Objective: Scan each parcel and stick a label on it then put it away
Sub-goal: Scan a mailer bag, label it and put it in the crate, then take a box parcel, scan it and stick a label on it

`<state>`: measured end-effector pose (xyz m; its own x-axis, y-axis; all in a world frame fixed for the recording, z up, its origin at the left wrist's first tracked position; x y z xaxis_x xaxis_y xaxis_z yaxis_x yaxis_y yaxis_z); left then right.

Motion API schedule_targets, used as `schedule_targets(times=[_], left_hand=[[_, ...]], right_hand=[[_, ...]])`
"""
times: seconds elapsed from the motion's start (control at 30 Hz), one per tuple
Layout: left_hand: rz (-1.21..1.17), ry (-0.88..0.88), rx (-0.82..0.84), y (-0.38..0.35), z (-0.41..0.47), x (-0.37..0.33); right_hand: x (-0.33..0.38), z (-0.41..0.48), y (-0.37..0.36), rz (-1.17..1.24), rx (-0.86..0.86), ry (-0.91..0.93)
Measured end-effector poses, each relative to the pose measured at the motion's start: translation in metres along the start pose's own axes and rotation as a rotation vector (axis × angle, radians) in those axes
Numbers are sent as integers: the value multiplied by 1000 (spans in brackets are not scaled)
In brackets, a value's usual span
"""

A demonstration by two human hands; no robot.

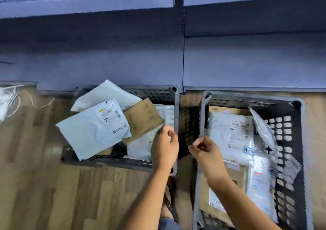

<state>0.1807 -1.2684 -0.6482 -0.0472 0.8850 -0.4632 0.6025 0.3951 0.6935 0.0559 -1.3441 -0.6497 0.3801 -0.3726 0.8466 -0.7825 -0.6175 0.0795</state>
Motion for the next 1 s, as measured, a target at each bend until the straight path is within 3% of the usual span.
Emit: schedule_targets(times=[0.17, 0.3, 0.53, 0.73, 1.0], left_hand=[[-63, 99, -96, 53, 25, 63], [-51, 188, -71, 59, 58, 103], [-173, 281, -29, 52, 106, 155], [-240, 327, 1, 51, 128, 192], [-263, 327, 20, 56, 133, 203]], right_hand=[[-13, 16, -89, -38, 124, -119], [-46, 41, -146, 121, 133, -362], [-121, 92, -211, 421, -45, -648], [-156, 120, -255, 556, -138, -598], [-162, 133, -245, 342, -217, -555]])
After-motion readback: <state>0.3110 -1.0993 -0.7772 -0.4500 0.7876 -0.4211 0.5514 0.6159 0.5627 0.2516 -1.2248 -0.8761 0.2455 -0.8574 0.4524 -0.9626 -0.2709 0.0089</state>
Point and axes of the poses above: each hand's wrist, its own z-axis towards the middle knuckle, its own y-axis out of the back of the hand, x = y × z, the point moved 7 cm from there along z, towards the middle knuckle, and after that the axes turned 11 degrees about y, right-handed, at the moved point
